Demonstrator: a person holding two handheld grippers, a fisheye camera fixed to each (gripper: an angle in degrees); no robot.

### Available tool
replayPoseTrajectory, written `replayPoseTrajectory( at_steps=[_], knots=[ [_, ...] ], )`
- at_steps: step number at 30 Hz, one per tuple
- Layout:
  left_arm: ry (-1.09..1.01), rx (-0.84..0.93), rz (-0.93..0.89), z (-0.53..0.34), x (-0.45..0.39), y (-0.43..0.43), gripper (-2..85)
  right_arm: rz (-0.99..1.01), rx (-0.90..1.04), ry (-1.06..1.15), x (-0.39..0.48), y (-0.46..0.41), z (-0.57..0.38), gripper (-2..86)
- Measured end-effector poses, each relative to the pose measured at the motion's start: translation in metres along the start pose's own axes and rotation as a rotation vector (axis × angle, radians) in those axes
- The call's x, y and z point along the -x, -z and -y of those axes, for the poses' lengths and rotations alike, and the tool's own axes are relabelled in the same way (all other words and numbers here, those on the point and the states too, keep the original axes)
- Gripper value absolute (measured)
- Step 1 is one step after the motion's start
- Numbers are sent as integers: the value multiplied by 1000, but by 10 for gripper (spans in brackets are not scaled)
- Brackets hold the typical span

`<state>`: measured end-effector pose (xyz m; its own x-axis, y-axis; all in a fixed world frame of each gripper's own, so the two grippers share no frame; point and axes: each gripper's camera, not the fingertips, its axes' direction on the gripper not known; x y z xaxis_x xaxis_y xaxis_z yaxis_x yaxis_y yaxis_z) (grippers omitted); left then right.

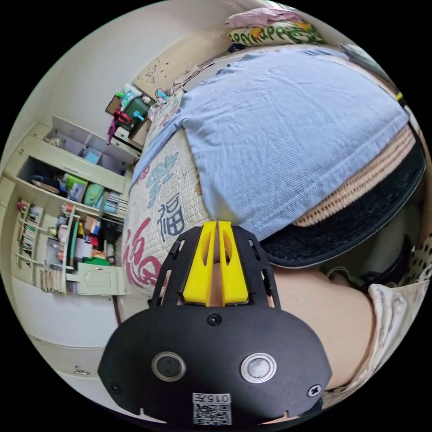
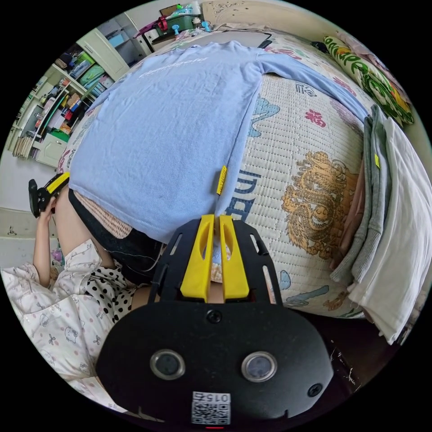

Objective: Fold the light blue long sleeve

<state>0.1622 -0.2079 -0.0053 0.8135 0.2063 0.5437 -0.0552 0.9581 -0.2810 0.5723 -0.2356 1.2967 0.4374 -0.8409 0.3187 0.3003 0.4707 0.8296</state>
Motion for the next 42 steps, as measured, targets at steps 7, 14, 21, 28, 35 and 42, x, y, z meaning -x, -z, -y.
replayPoseTrajectory(
  at_steps=[7,14,21,28,35,42],
  knots=[
    [142,-16,-289,-22,77,-1,-3,-10,-21,-22,-16,-167,-4,30],
    [147,-19,-301,-38,99,4,-2,-192,-320,-249,-9,-286,-77,14],
    [172,-23,-358,-55,131,1,-2,-110,-818,-455,72,-296,-215,-3],
    [183,-29,-386,-72,155,1,-3,278,-1606,-393,209,-220,-456,-5],
    [157,-29,-337,-84,164,7,-2,329,-1798,-19,418,-230,-580,-5],
    [129,-30,-285,-95,173,13,-3,422,-1954,-73,487,-235,-663,-5]
  ],
)
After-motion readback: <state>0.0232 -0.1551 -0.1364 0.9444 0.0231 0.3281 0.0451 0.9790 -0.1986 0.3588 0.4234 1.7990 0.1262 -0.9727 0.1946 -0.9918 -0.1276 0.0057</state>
